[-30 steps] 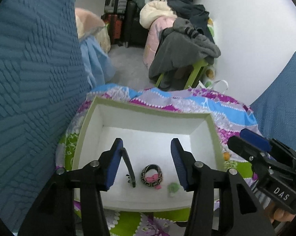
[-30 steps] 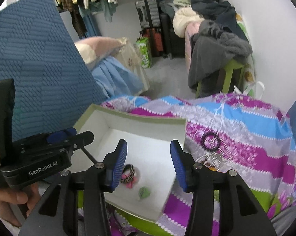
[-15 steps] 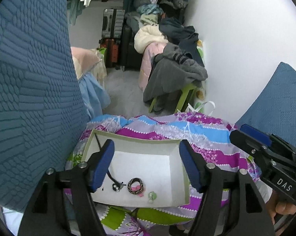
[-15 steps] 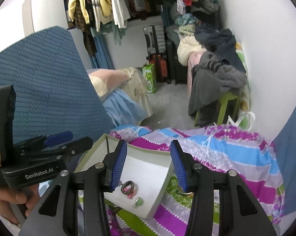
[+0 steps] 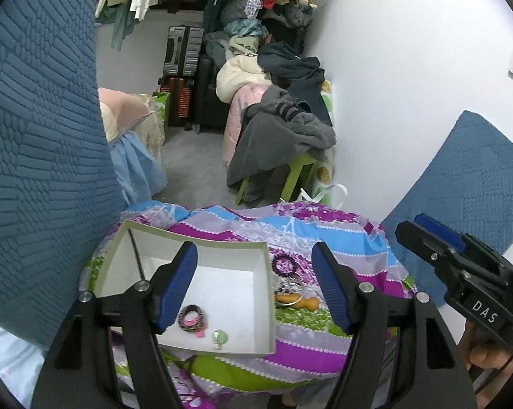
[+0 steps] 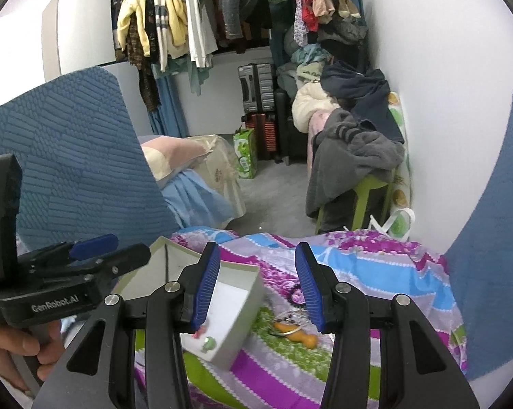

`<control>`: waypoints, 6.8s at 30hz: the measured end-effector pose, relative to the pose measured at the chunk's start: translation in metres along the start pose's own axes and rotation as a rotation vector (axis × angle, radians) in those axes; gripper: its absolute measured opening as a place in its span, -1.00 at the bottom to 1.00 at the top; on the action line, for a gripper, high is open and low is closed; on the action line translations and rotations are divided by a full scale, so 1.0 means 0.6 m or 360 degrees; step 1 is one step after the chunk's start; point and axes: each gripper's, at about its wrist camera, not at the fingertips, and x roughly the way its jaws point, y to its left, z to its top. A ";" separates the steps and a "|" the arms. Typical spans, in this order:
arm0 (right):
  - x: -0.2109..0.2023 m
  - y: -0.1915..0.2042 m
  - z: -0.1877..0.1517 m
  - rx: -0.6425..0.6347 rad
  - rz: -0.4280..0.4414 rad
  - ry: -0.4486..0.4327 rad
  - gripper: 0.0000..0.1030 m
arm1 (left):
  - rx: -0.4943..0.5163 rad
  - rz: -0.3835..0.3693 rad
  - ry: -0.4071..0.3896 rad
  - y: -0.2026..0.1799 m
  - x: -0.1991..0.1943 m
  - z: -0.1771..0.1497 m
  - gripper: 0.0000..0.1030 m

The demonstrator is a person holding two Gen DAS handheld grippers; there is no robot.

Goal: Organize jewelry
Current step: 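Withdraw both tools from the box, then move both tools toward the orange gourd pendant and black bead bracelet, then grasp the orange gourd pendant with the left tool while the right tool grasps the silver pin keychain, then carry the gourd and pin into the white box and open both tools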

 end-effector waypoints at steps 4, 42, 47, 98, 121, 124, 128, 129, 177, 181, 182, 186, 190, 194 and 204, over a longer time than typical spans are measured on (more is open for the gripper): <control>-0.011 -0.028 -0.020 0.0015 -0.0005 -0.0004 -0.15 | 0.0017 -0.0017 0.0006 -0.025 0.009 -0.017 0.35; 0.176 -0.254 -0.263 0.0267 0.0015 0.0393 -0.46 | -0.0377 -0.0124 0.0541 -0.128 0.337 -0.212 0.03; 0.186 -0.259 -0.267 0.0281 0.0030 0.0414 -0.46 | -0.0461 -0.0025 0.0564 -0.128 0.367 -0.220 0.02; 0.280 -0.207 -0.306 -0.0023 0.0088 0.0749 -0.93 | -0.0177 -0.0212 0.0830 -0.108 0.275 -0.289 -0.47; 0.229 -0.224 -0.318 0.0195 0.0098 0.0742 -0.91 | -0.0224 -0.0085 0.0678 -0.137 0.283 -0.290 -0.46; 0.241 -0.223 -0.314 0.0197 0.0136 0.0733 -0.81 | -0.0194 -0.0111 0.0653 -0.140 0.271 -0.278 -0.47; 0.254 -0.212 -0.312 0.0128 0.0123 0.0706 -0.71 | -0.0210 -0.0173 0.0656 -0.133 0.254 -0.262 -0.47; 0.258 -0.210 -0.312 0.0107 0.0110 0.0708 -0.71 | -0.0211 -0.0184 0.0671 -0.132 0.252 -0.257 -0.47; 0.078 -0.163 -0.032 0.0210 -0.0183 0.0336 -0.93 | 0.0125 -0.0234 0.0552 -0.129 0.148 -0.024 -0.47; 0.072 -0.136 0.009 0.0200 -0.0147 0.0275 -0.93 | 0.0171 -0.0198 0.0476 -0.102 0.123 0.020 -0.47; 0.072 -0.122 0.021 0.0186 -0.0142 0.0255 -0.93 | 0.0173 -0.0195 0.0459 -0.092 0.115 0.031 -0.47; 0.072 -0.067 0.050 0.0099 -0.0153 0.0194 -0.93 | 0.0180 -0.0171 0.0415 -0.058 0.100 0.053 -0.47; 0.082 -0.027 0.058 0.0092 -0.0114 0.0177 -0.93 | 0.0156 -0.0137 0.0406 -0.013 0.090 0.057 -0.47; 0.111 0.008 0.052 0.0136 -0.0055 0.0200 -0.93 | 0.0155 -0.0089 0.0413 0.029 0.092 0.050 -0.46; 0.197 0.077 -0.025 0.0142 -0.0022 0.0379 -0.93 | 0.0077 -0.0032 0.0533 0.128 0.140 -0.020 -0.46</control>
